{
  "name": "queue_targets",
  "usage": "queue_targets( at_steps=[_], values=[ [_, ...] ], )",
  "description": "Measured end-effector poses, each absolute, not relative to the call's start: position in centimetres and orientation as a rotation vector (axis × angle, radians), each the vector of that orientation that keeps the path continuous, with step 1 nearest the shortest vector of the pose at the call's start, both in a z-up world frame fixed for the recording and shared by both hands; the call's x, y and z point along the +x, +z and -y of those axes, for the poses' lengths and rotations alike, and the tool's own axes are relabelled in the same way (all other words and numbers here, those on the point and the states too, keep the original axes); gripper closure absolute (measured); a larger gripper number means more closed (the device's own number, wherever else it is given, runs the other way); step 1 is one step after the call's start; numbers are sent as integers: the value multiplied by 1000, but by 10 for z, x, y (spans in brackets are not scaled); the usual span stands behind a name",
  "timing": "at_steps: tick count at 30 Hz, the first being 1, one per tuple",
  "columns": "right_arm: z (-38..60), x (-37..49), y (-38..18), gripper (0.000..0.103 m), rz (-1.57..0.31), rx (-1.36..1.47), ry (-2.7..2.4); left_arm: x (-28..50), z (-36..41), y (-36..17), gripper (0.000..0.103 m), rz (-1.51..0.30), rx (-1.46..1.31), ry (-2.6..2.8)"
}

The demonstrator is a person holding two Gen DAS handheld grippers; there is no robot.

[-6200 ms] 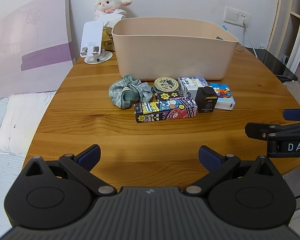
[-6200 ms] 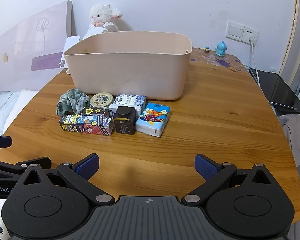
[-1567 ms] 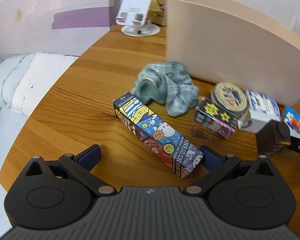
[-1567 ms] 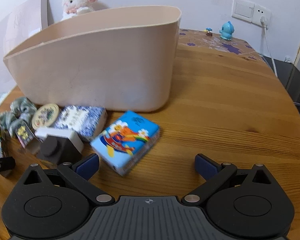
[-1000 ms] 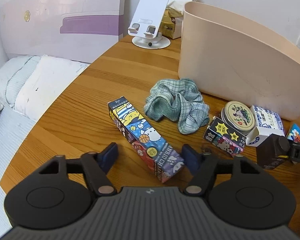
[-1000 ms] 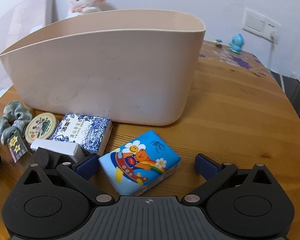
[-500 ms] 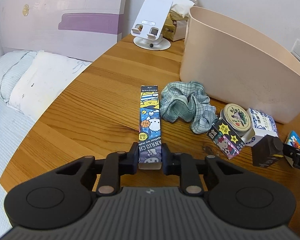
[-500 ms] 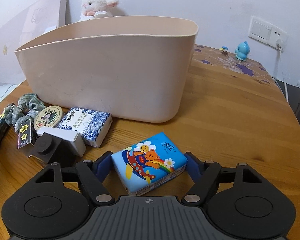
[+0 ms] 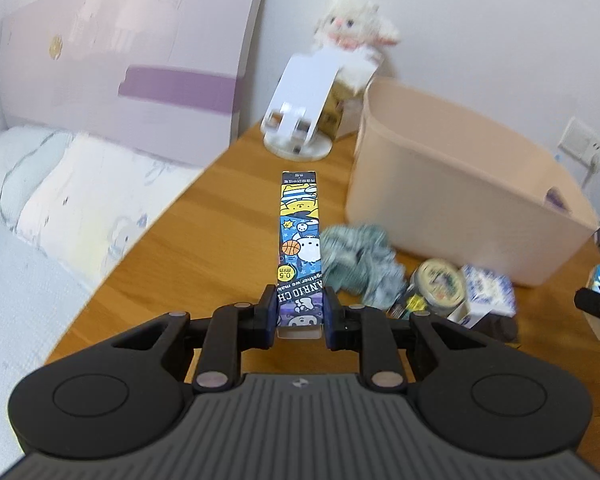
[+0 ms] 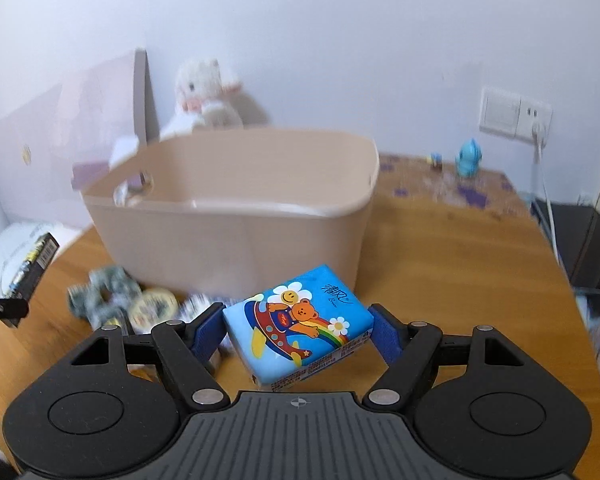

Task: Organize objects
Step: 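Lift both items over the basket and open both grippers to drop them inside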

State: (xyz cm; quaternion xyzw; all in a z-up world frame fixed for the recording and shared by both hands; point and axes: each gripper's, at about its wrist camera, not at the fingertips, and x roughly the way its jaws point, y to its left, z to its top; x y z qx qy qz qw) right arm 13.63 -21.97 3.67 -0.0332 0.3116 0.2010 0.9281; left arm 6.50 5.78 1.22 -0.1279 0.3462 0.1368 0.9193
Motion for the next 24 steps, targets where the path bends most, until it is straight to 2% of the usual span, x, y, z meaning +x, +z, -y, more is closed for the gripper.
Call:
queue_targets(
  at_steps=[13, 20, 24],
  values=[
    [205, 170, 108, 29, -447, -21, 407, 100, -35, 93, 78, -477, -73, 223],
    [195, 206, 108, 29, -454, -9, 392, 152, -19, 103, 78, -458, 20, 160],
    [181, 227, 95, 29, -482, -45, 377, 187, -6, 89, 78, -508, 40, 91]
  ],
)
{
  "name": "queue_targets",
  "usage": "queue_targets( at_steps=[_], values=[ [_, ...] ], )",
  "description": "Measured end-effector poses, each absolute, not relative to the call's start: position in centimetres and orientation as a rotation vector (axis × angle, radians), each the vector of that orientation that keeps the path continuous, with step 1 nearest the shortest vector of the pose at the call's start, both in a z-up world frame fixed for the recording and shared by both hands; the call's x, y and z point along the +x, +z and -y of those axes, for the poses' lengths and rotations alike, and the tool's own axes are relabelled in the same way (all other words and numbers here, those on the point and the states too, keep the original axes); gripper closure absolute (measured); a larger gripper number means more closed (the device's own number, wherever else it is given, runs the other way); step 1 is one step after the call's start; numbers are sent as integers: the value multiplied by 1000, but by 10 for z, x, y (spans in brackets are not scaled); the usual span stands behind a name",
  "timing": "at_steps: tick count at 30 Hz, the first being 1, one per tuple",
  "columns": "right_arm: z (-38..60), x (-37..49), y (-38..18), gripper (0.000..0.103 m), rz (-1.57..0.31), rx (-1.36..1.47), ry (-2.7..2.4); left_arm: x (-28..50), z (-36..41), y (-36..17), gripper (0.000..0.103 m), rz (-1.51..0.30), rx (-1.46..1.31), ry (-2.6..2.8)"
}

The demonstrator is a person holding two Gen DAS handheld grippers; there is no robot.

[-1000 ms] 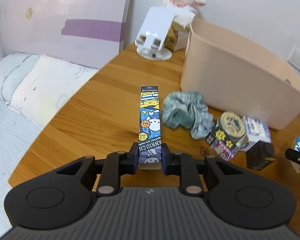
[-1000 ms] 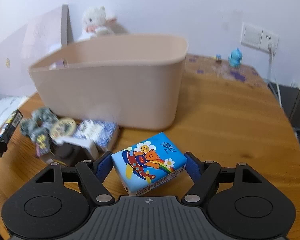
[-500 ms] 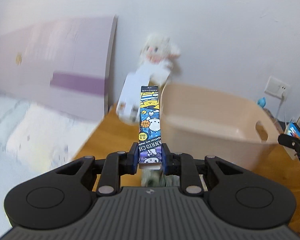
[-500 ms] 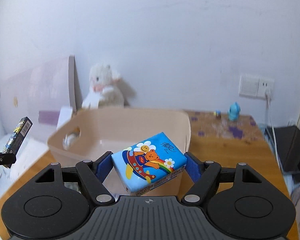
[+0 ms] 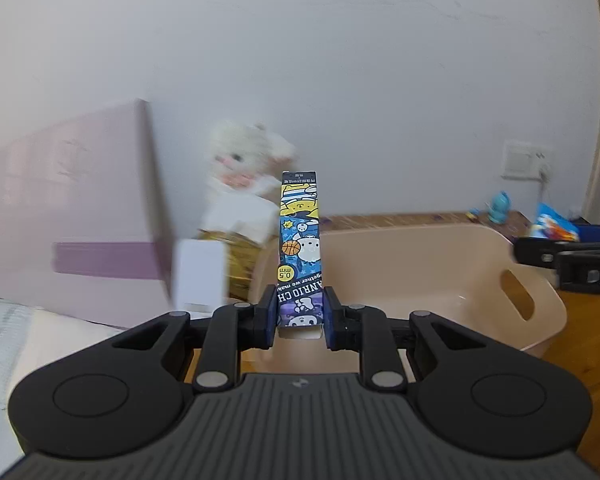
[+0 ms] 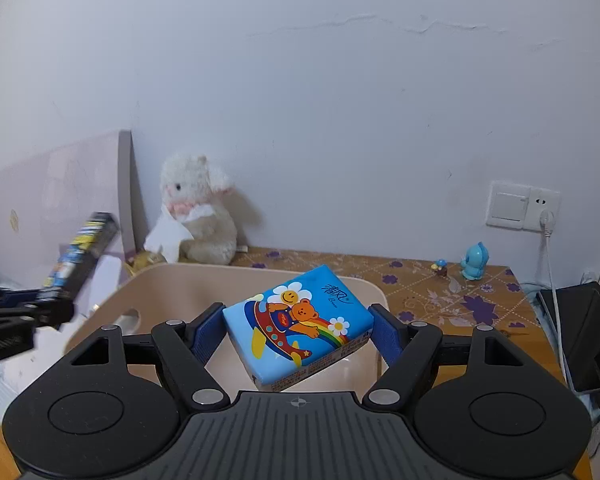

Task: Organize objects
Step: 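Lift both items over the basket and open both grippers to drop them inside, then withdraw and move the left gripper to the plaid scrunchie while the right approaches the black cube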

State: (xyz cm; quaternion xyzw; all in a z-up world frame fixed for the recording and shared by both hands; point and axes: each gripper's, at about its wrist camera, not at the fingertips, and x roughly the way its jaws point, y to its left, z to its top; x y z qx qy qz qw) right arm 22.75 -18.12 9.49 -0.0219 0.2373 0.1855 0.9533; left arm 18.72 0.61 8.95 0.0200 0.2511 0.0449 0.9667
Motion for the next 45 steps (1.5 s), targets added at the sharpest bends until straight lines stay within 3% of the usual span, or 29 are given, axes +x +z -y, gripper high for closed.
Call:
queue_targets(
  at_steps=[12, 15, 17, 18, 20, 22, 24, 31, 45],
  values=[
    [148, 265, 43, 28, -662, -161, 331, 254, 10, 25, 78, -747, 10, -23],
    [148, 267, 34, 22, -697, -159, 320, 259, 4, 20, 77, -793, -7, -33],
    [151, 264, 34, 16, -705, -150, 315, 257, 0, 18, 72, -797, 5, -12],
    [152, 262, 36, 13, -698, -144, 314, 255, -2, 20, 60, -790, 11, -1],
    [158, 255, 44, 8, -678, -129, 306, 248, -3, 28, 51, -755, 17, -12],
    [164, 246, 56, 1, -653, -99, 309, 237, -5, 39, 25, -722, 5, -23],
    [170, 236, 68, 0, -628, -76, 314, 226, -8, 51, 16, -674, 0, -34],
    [179, 200, 96, 0, -596, -99, 307, 188, -21, 80, 4, -584, 5, -4],
    [196, 129, 80, 0, -655, -104, 291, 128, -59, 62, 4, -636, 105, -35]
  ],
)
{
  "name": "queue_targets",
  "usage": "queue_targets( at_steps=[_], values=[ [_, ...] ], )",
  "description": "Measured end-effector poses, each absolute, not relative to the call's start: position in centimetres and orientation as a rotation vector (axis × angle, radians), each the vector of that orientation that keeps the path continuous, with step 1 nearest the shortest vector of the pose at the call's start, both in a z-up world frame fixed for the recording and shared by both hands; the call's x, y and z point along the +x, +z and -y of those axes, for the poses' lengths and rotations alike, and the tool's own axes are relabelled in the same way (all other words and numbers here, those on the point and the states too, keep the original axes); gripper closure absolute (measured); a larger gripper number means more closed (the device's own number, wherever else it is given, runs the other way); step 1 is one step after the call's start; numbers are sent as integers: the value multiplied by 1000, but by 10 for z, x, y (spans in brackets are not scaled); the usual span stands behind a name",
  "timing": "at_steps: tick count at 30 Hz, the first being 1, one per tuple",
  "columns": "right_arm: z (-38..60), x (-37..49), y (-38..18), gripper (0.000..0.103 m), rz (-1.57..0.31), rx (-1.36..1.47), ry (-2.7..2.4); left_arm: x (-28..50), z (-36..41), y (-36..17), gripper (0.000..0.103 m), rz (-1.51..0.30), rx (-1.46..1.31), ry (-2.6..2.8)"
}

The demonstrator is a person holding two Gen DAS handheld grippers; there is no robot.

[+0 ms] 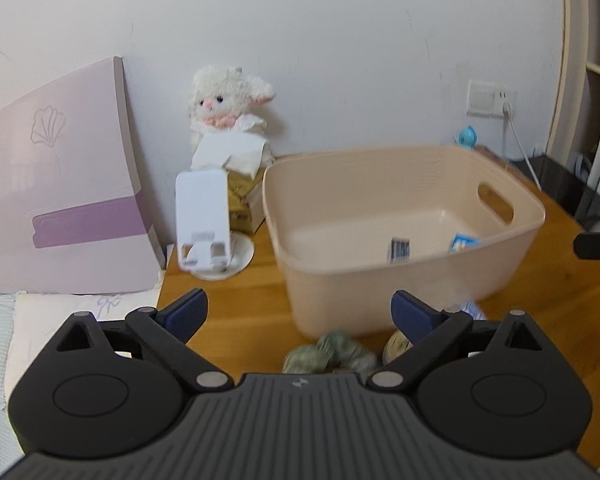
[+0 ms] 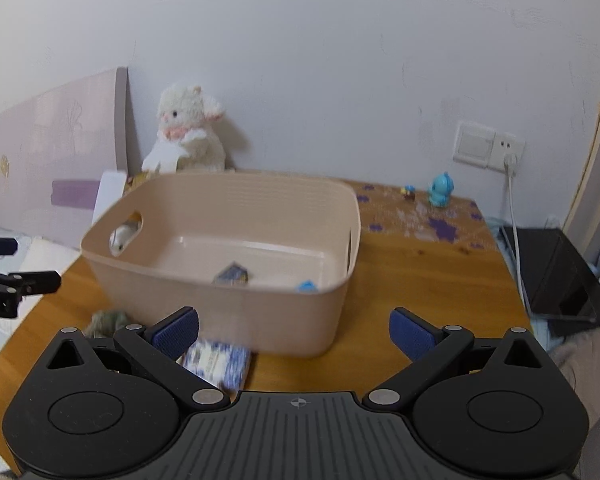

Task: Organize objects
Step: 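Withdraw and move the left gripper to the plaid scrunchie while the right approaches the black cube, then grasp the green plaid scrunchie with the left gripper while the right gripper grasps the black cube box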

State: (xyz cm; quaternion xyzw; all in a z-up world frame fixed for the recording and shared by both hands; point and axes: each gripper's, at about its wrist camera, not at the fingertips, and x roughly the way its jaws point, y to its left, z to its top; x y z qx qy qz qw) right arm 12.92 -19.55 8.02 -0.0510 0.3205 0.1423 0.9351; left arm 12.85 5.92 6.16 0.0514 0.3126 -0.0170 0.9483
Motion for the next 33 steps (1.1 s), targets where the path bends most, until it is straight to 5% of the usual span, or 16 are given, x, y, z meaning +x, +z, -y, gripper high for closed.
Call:
queue_targets(
  at_steps=[15, 33],
  values=[
    [168, 106, -20, 0, -831, -182, 278, 117, -88, -5, 4, -730, 175, -80],
    [124, 114, -56, 0, -853, -164, 340, 145, -68, -55, 4, -706, 295, -117]
  ],
)
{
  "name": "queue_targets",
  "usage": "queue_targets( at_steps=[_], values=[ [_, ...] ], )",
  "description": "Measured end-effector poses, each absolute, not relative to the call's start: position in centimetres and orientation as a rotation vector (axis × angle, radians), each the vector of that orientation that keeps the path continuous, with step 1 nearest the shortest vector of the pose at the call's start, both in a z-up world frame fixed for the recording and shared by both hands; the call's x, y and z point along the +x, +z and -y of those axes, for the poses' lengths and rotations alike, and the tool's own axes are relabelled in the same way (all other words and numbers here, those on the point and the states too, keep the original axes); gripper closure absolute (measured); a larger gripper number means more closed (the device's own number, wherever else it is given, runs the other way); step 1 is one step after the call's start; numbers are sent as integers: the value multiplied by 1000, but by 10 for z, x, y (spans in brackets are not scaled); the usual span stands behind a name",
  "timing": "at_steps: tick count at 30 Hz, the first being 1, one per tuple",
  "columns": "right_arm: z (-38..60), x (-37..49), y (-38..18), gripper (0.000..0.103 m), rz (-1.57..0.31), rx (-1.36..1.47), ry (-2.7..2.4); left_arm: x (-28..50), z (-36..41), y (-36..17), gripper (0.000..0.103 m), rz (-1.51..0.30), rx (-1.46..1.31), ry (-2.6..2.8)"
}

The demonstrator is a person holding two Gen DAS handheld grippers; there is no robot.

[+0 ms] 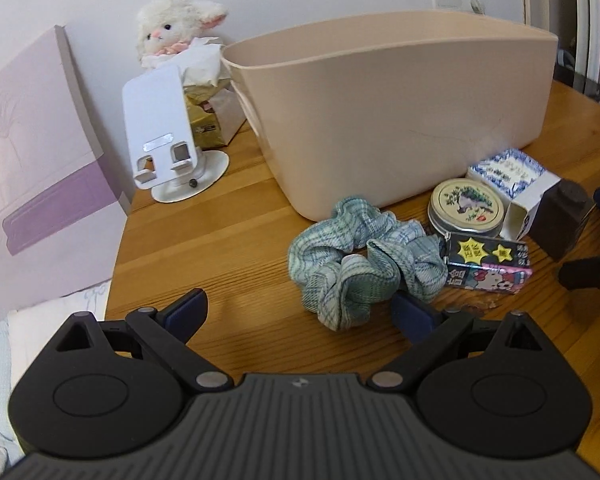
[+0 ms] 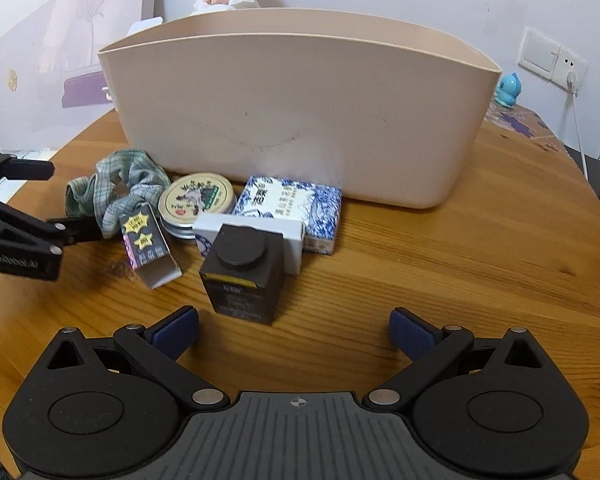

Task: Organize objects
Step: 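Grasp the green plaid scrunchie with the left gripper while the right gripper grasps the black cube box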

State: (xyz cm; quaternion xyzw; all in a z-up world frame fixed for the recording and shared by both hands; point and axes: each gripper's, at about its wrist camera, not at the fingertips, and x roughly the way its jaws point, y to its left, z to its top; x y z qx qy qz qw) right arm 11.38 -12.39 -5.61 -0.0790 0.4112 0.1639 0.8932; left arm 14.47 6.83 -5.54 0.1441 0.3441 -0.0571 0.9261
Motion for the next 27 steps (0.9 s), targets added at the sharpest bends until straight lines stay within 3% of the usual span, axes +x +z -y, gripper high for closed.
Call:
queue_targets(
  at_steps=[6, 10, 13, 14, 16, 18, 19, 20, 27],
  values=[
    [119, 117, -59, 3, -835, -147, 347, 153, -64, -58, 6, -668, 293, -121],
    [118, 119, -58, 18, -810, -144, 337, 154, -63, -58, 29, -653, 260, -165],
    [119, 121, -57, 32, -806, -125, 341, 157, -64, -57, 47, -671, 201, -193],
    [120, 121, -56, 41, -803, -120, 342, 157, -63, -56, 51, -675, 193, -198],
    [121, 120, -55, 55, -794, -118, 346, 157, -60, -55, 68, -679, 196, -207],
    [125, 120, -53, 71, -789, -114, 349, 157, -56, -55, 73, -687, 201, -208],
    [124, 120, -53, 72, -788, -110, 349, 157, -55, -54, 81, -692, 203, -204],
    [126, 120, -52, 73, -791, -105, 351, 156, -54, -53, 83, -699, 201, -208],
    [145, 111, -44, 74, -788, -67, 353, 144, -54, -45, 86, -704, 176, -205]
  ],
)
